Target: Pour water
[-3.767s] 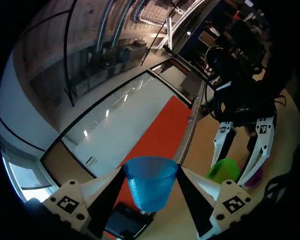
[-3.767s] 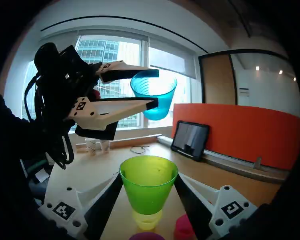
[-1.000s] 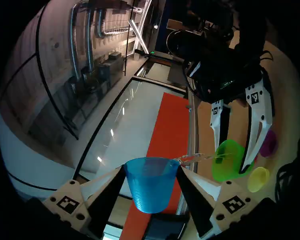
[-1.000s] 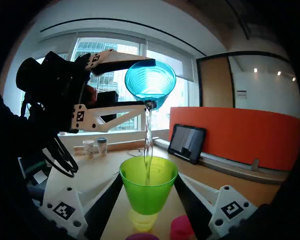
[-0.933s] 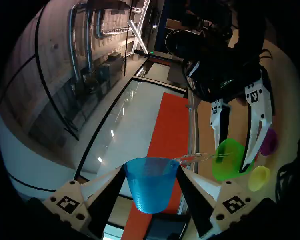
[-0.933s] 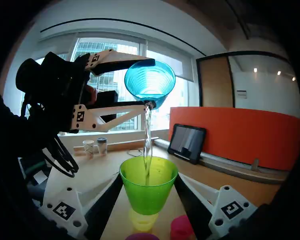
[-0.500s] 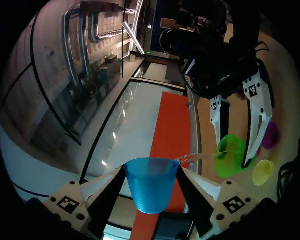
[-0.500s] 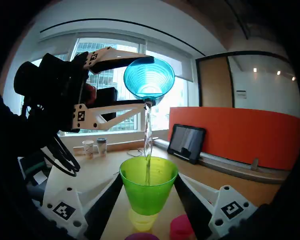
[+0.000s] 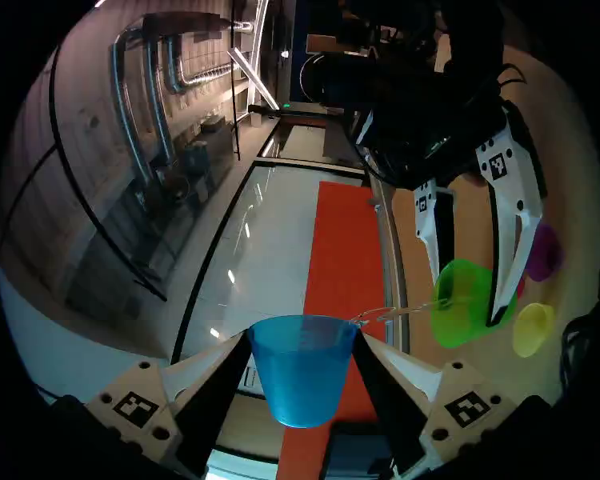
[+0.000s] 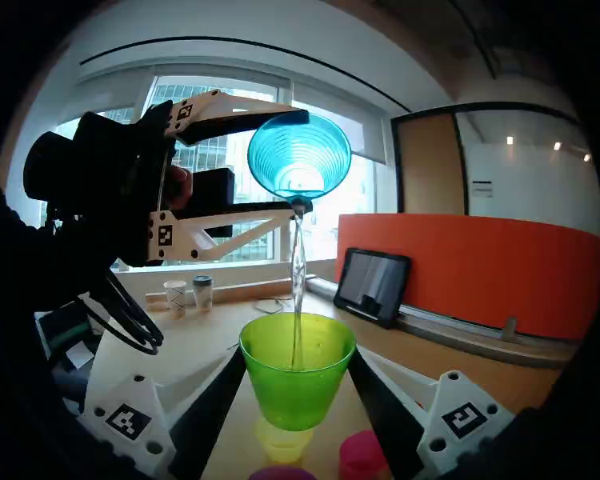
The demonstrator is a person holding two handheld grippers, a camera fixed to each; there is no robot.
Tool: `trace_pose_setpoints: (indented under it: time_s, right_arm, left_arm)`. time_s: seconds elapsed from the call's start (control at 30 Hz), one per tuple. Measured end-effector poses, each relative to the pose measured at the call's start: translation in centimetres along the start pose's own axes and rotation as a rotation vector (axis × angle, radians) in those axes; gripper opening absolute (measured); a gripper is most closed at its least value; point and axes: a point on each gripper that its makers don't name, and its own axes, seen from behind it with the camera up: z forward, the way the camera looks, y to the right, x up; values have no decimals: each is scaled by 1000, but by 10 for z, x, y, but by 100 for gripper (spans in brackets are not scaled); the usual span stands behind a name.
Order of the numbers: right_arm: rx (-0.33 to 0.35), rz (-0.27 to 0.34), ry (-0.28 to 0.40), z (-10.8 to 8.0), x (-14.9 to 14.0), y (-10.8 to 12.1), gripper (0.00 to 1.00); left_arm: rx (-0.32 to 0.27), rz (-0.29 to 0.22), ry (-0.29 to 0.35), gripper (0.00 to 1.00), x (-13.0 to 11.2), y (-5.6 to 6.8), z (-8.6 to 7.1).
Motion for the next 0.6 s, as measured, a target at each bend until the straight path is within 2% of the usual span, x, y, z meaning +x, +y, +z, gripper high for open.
trace_pose_setpoints:
  time_s: [0.6]
  right_arm:
    - [-5, 5, 15, -3, 5, 4, 90]
  left_arm:
    - [-8, 116, 1, 89, 0, -7, 7]
